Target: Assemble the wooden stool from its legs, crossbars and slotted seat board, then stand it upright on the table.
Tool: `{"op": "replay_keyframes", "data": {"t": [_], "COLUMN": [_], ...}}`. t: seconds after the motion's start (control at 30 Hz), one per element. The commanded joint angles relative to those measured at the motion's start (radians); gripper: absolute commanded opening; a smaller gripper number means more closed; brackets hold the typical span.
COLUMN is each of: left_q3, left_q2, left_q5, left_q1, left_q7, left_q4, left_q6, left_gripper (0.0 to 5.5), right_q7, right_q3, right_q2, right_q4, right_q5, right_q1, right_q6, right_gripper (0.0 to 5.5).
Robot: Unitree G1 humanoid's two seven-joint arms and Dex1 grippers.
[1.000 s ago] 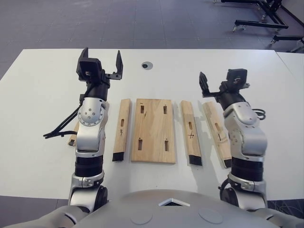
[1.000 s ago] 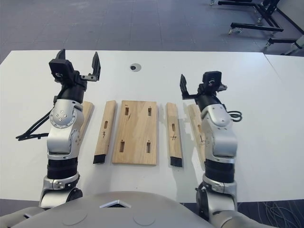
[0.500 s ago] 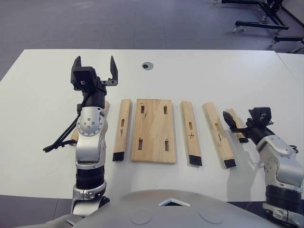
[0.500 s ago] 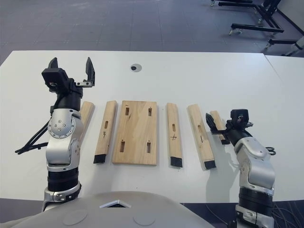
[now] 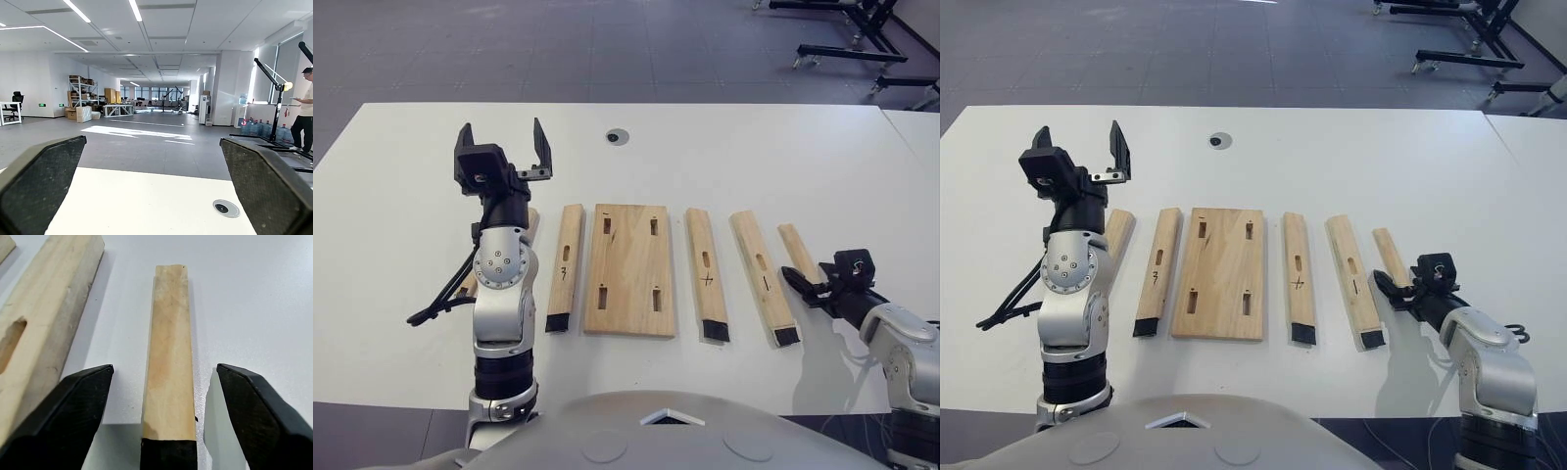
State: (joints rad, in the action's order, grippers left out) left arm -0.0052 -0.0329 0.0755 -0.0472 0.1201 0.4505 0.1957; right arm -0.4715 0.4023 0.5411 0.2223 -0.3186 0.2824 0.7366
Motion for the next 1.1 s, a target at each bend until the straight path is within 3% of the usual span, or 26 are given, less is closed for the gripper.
{"op": "replay_keyframes", "data": {"t": [0.03, 0.4, 0.63, 0.8, 0.97, 1.0, 1.1], "left_q3": [-0.005, 0.010, 0.028, 0.142, 0.160, 0.165, 0.147], "left_q2": [0.001, 0.005, 0.015, -0.022, 0.010, 0.008, 0.021], "left_q5": [0.002, -0.024, -0.044, -0.258, -0.357, -0.407, -0.518], "left_q1": [-0.001, -0.025, -0.046, -0.109, -0.177, -0.190, -0.213], "left_q7": [-0.007, -0.028, -0.045, -0.075, -0.140, -0.165, -0.255], "left_q4": [0.011, -0.003, -0.029, -0.073, -0.120, -0.125, -0.150], "left_q6": [0.006, 0.001, 0.000, 0.041, 0.080, 0.104, 0.180], "left_gripper": [5.03, 5.03, 5.03, 5.03, 5.03, 5.03, 5.03], "right_q7": [0.025, 0.013, 0.085, 0.165, 0.187, 0.179, 0.002], "right_q3": [0.009, -0.051, -0.032, -0.008, -0.054, -0.087, -0.329], "right_q2": [0.006, 0.037, -0.006, -0.039, -0.092, -0.104, -0.086], "right_q4": [-0.041, -0.147, -0.292, -0.414, -0.396, -0.366, -0.313], "right_q5": [0.004, 0.048, 0.032, 0.017, 0.016, 0.027, 0.143], "right_q1": [-0.007, -0.009, -0.223, -0.497, -0.665, -0.681, -0.676], "right_q6": [0.028, -0.074, -0.131, -0.241, -0.325, -0.342, -0.486], "right_gripper": [3.15, 1.30, 1.29, 1.29, 1.29, 1.29, 1.29]}}
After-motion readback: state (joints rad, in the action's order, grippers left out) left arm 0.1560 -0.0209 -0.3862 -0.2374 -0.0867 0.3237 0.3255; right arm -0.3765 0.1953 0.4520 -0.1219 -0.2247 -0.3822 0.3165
